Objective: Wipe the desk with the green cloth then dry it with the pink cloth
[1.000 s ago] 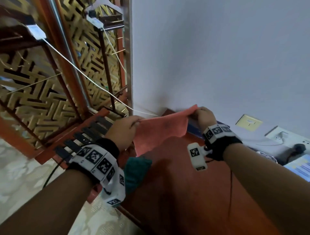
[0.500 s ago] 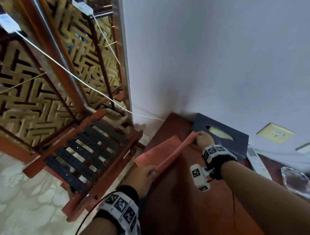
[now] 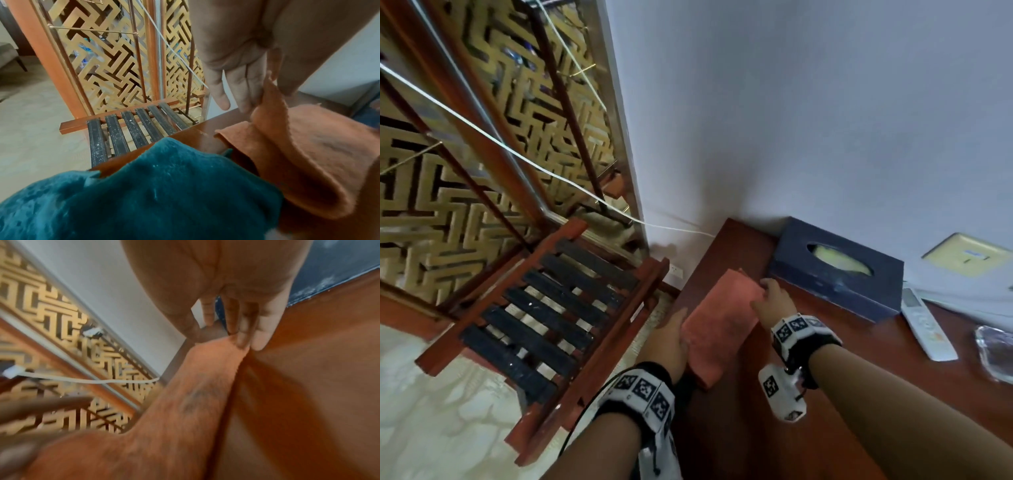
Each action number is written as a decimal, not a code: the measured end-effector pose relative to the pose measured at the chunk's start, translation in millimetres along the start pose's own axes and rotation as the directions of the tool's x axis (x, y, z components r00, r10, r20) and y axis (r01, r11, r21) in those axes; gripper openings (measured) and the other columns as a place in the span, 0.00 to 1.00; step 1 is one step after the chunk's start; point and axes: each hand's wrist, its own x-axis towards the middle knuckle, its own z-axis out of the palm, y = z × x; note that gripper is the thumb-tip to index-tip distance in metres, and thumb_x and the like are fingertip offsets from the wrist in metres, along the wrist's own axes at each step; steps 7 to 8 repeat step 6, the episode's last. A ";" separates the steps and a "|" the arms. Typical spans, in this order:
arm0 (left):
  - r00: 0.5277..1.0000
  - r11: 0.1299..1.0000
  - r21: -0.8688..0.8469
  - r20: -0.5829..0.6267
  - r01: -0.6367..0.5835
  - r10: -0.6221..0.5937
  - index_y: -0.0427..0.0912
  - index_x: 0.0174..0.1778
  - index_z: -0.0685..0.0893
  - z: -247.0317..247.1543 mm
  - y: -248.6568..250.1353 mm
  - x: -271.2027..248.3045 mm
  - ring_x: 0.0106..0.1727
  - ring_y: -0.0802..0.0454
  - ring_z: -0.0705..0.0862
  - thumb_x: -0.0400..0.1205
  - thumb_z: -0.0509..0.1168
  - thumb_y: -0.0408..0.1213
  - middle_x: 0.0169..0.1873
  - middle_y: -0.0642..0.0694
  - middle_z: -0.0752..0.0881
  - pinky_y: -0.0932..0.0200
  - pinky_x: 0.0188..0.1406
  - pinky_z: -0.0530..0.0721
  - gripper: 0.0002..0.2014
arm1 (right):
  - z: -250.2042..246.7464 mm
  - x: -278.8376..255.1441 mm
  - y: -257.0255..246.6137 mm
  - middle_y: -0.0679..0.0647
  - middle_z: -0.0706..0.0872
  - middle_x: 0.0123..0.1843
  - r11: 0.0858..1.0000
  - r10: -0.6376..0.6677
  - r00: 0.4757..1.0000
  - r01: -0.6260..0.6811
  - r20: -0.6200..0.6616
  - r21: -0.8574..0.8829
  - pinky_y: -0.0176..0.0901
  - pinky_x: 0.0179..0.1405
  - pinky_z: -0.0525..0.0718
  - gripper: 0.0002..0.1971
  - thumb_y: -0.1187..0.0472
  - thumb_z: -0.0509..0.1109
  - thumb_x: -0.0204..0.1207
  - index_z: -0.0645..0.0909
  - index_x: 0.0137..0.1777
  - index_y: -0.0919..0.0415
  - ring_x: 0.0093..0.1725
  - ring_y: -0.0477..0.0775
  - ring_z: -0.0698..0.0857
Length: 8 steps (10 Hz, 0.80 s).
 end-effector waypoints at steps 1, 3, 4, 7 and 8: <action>0.988 0.986 0.148 0.144 -0.083 0.061 0.61 0.80 0.59 4.1 -7.1 10.8 0.71 0.46 0.76 0.85 0.56 0.40 0.72 0.45 0.76 0.48 0.71 0.73 0.27 | 18.0 -19.2 8.8 0.59 0.66 0.78 0.990 -0.032 0.999 0.036 0.029 -0.138 0.55 0.70 0.74 0.29 0.54 0.66 0.78 0.63 0.79 0.50 0.72 0.65 0.73; 0.950 0.829 0.502 0.293 -0.246 0.105 0.56 0.77 0.65 14.7 -29.1 22.0 0.82 0.51 0.57 0.86 0.51 0.38 0.82 0.56 0.55 0.40 0.77 0.61 0.22 | 51.5 -37.3 14.1 0.51 0.46 0.87 0.909 -0.088 0.987 0.135 0.135 -0.394 0.63 0.79 0.55 0.34 0.43 0.64 0.78 0.55 0.82 0.40 0.84 0.58 0.52; 0.965 0.807 0.551 0.247 -0.215 0.088 0.60 0.78 0.63 0.9 -41.3 20.5 0.82 0.50 0.54 0.87 0.50 0.41 0.82 0.58 0.54 0.40 0.76 0.57 0.22 | 62.7 -34.4 4.4 0.50 0.41 0.87 0.871 -0.134 0.973 0.205 0.186 -0.446 0.62 0.80 0.50 0.35 0.41 0.62 0.79 0.50 0.83 0.37 0.85 0.56 0.47; 0.969 0.791 0.580 0.241 -0.196 0.063 0.57 0.79 0.60 -10.4 -47.3 14.1 0.83 0.47 0.49 0.86 0.51 0.46 0.83 0.54 0.52 0.36 0.77 0.55 0.24 | 56.6 -47.6 -7.0 0.50 0.50 0.86 0.887 -0.171 0.979 0.202 0.112 -0.416 0.62 0.78 0.58 0.33 0.47 0.62 0.79 0.54 0.83 0.38 0.83 0.57 0.57; 0.969 0.791 0.580 0.241 -0.196 0.063 0.57 0.79 0.60 -10.4 -47.3 14.1 0.83 0.47 0.49 0.86 0.51 0.46 0.83 0.54 0.52 0.36 0.77 0.55 0.24 | 56.6 -47.6 -7.0 0.50 0.50 0.86 0.887 -0.171 0.979 0.202 0.112 -0.416 0.62 0.78 0.58 0.33 0.47 0.62 0.79 0.54 0.83 0.38 0.83 0.57 0.57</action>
